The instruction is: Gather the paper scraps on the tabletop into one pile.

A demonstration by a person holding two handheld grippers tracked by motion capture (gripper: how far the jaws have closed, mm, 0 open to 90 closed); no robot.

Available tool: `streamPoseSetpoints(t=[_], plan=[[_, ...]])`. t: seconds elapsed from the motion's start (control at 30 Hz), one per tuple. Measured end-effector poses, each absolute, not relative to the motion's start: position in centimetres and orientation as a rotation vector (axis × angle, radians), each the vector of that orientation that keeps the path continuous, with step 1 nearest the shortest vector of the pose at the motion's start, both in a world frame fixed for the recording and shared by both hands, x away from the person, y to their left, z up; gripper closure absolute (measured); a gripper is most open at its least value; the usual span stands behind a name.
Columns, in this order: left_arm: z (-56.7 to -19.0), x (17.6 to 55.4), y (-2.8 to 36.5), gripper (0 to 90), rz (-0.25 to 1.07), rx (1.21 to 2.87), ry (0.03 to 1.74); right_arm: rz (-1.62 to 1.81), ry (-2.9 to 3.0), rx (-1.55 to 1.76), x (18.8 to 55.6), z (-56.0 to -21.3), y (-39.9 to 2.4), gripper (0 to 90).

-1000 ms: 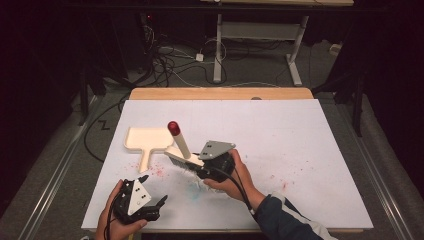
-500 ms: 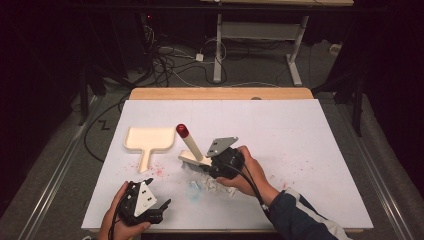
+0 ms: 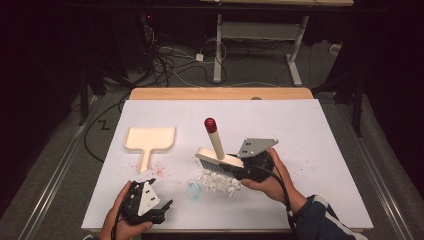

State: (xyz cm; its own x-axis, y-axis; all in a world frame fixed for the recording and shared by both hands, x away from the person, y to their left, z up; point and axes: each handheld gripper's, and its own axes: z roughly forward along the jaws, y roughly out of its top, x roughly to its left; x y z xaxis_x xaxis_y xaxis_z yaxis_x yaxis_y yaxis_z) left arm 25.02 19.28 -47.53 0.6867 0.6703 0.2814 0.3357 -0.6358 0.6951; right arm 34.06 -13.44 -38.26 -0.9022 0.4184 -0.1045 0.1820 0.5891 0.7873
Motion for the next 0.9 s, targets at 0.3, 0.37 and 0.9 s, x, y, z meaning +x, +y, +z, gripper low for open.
streamPoseSetpoints(t=[0.3,0.37,0.9], plan=[[-47.5,25.0,19.2,16.2,0.717,2.282,0.755,1.214,2.362,0.582,33.9,-39.5,-17.6,67.5],[-47.5,25.0,19.2,16.2,0.714,2.282,0.755,1.202,2.333,0.590,34.0,-40.0,-17.9,67.7],[-47.5,25.1,19.2,16.2,0.704,2.289,0.751,1.140,2.462,0.763,33.1,-43.4,-25.0,68.1]])
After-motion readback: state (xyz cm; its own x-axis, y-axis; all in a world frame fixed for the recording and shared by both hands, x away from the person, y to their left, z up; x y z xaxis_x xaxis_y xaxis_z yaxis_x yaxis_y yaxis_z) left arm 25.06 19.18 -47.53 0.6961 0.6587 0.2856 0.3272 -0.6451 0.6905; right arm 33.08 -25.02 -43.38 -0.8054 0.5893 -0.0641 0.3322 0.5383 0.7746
